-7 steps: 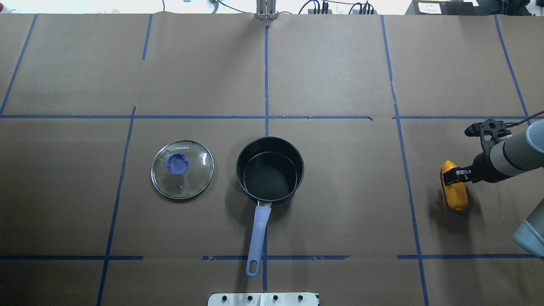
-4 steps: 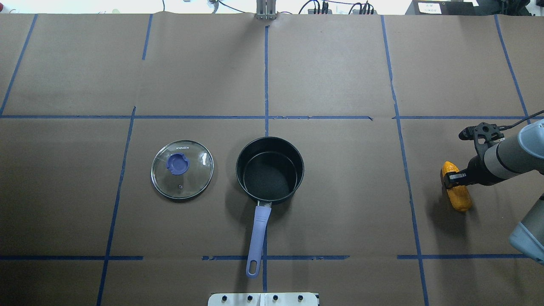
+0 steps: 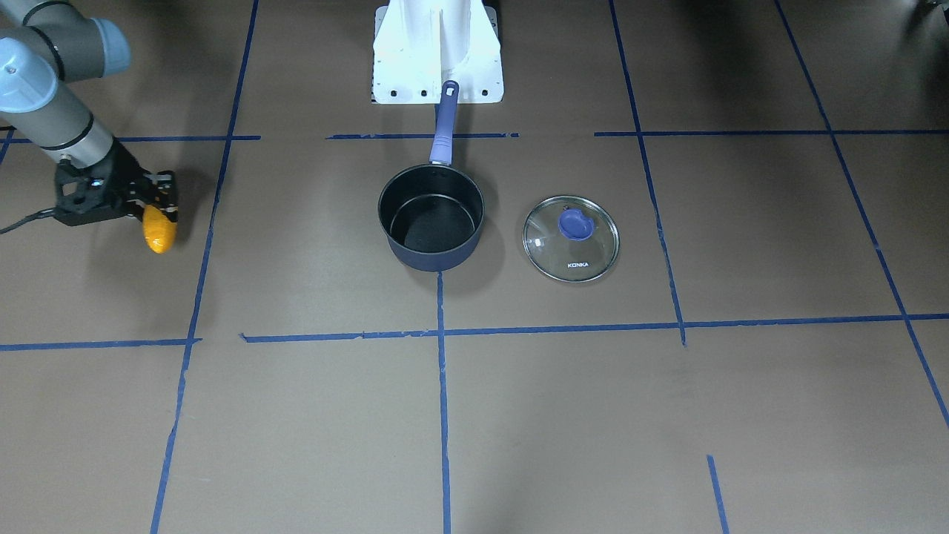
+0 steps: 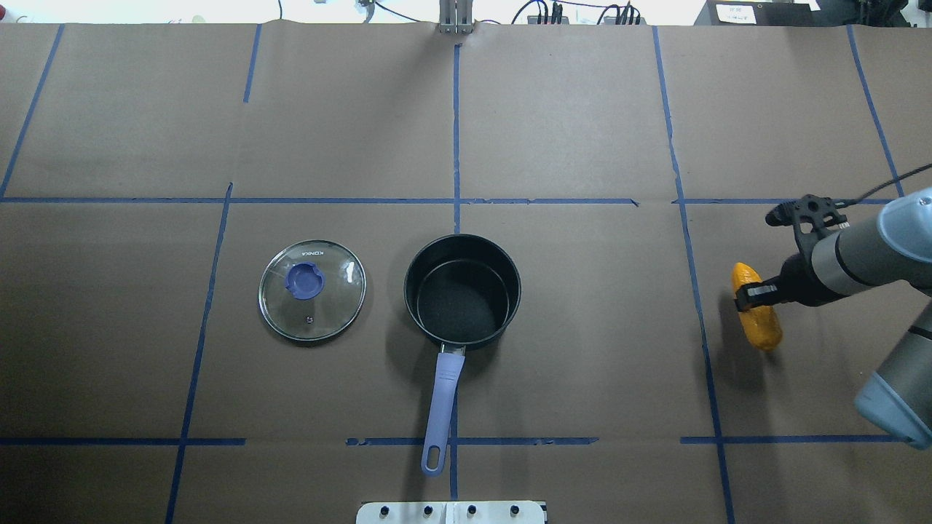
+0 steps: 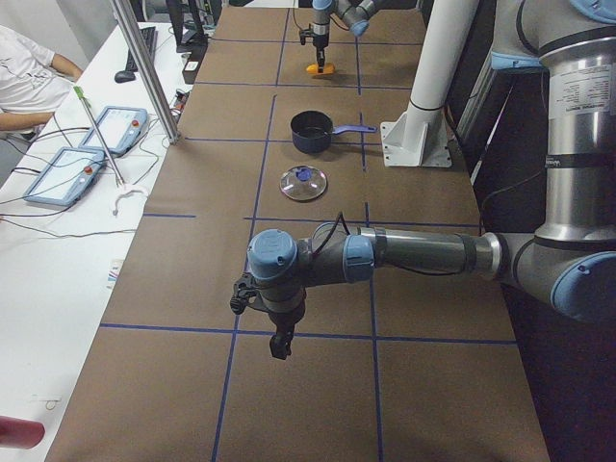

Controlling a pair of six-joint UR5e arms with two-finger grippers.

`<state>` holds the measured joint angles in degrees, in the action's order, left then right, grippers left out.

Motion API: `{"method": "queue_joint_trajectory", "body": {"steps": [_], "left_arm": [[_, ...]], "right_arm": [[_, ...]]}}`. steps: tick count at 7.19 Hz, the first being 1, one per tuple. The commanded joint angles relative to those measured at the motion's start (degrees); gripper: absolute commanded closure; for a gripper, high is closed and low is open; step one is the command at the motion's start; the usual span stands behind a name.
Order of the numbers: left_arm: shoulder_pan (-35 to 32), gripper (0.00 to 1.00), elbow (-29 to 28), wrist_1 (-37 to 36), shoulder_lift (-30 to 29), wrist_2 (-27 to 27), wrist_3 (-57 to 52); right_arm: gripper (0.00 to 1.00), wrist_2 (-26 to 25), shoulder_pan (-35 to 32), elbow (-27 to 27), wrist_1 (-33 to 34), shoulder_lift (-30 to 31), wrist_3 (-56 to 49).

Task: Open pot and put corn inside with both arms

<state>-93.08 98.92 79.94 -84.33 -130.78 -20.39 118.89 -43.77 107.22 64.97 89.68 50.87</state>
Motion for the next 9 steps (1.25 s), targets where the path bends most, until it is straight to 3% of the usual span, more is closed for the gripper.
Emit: {"method": "queue_joint_trajectory", "body": {"steps": [1, 2, 4, 5, 7, 8, 9], "left_arm": [[0.00, 0.00, 0.04, -0.05, -0.13, 0.00, 0.00], [0.00, 0.00, 0.04, -0.05, -0.13, 0.00, 0.00], [0.00, 0.00, 0.04, -0.05, -0.13, 0.00, 0.00], [0.00, 0.00, 0.04, -0.05, -0.13, -0.09, 0.09], [0.00, 0.00, 0.04, -0.05, -0.13, -0.09, 0.09], [0.00, 0.00, 0.04, -0.05, -0.13, -0.09, 0.09], [0.00, 0.00, -0.05, -0.05, -0.13, -0.09, 0.09]], "right_arm": [[1.00, -1.71, 3.04, 0.71, 17.70, -19.60, 8.32], [1.00, -7.73, 6.64, -1.12, 27.31, -30.25, 11.24], [0.99, -12.07, 11.30, -10.57, 29.61, -44.00, 18.44], [0.98, -17.41, 15.08, -13.59, 29.52, -47.20, 19.87], [0.95, -18.42, 17.65, -13.62, 29.52, -46.62, 19.71], [0.85, -18.34, 17.66, -13.53, 29.52, -45.40, 18.75], [0.53, -18.17, 18.10, -13.53, 29.52, -44.25, 18.74]]}}
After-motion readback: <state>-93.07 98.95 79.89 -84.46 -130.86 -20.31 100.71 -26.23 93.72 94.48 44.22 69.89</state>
